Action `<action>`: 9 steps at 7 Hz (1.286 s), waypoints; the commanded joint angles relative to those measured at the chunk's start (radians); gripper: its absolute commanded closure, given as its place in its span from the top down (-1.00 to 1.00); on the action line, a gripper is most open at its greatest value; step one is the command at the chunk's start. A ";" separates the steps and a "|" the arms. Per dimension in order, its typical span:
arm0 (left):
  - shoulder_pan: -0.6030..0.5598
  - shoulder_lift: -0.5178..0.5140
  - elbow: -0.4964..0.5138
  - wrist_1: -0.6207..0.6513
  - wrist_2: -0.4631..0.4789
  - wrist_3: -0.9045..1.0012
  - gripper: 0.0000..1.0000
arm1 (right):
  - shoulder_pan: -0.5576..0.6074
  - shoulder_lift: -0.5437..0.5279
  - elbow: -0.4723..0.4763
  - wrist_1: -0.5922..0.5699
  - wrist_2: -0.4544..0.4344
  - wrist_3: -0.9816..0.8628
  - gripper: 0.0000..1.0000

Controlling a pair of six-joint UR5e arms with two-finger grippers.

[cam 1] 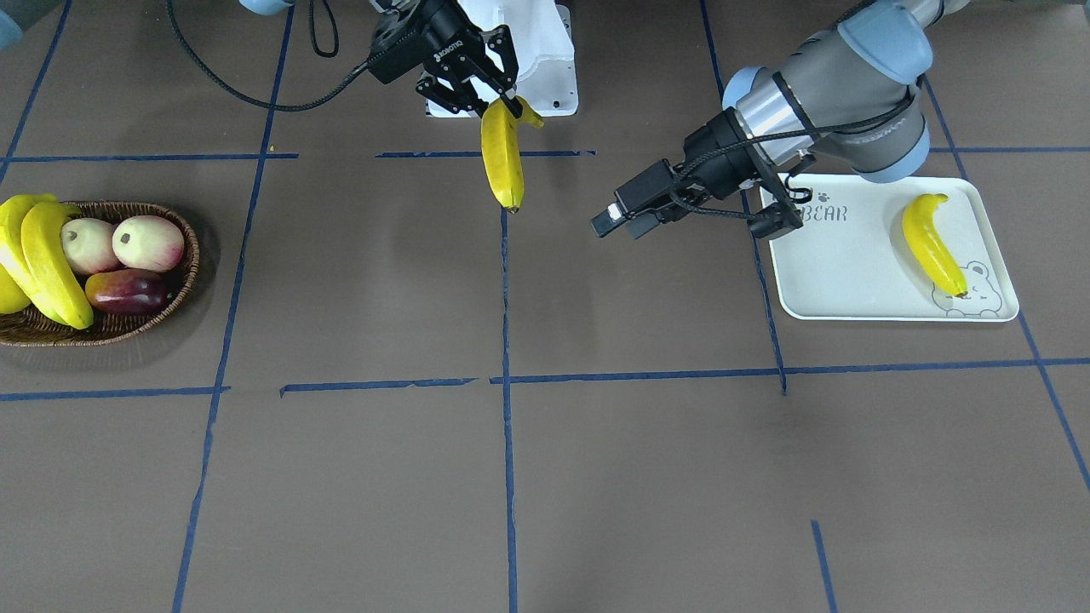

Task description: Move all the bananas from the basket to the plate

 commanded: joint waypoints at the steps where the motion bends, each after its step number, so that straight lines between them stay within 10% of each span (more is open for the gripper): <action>1: 0.073 -0.056 0.000 0.002 0.015 -0.003 0.99 | -0.004 0.011 -0.002 0.001 -0.004 0.001 -0.94; 6: 0.165 -0.065 -0.031 -0.002 0.077 0.003 0.92 | -0.003 0.020 -0.002 0.000 -0.005 0.001 -0.95; 7: 0.167 -0.064 -0.031 -0.001 0.078 0.004 -0.27 | -0.001 0.020 -0.002 0.001 -0.005 0.001 -0.95; 8: 0.167 -0.050 -0.035 -0.001 0.080 0.010 -0.99 | -0.001 0.020 -0.002 0.000 -0.007 0.003 -0.96; 9: 0.166 -0.045 -0.035 0.001 0.075 0.010 -1.00 | -0.001 0.020 0.000 0.000 -0.007 0.003 -0.85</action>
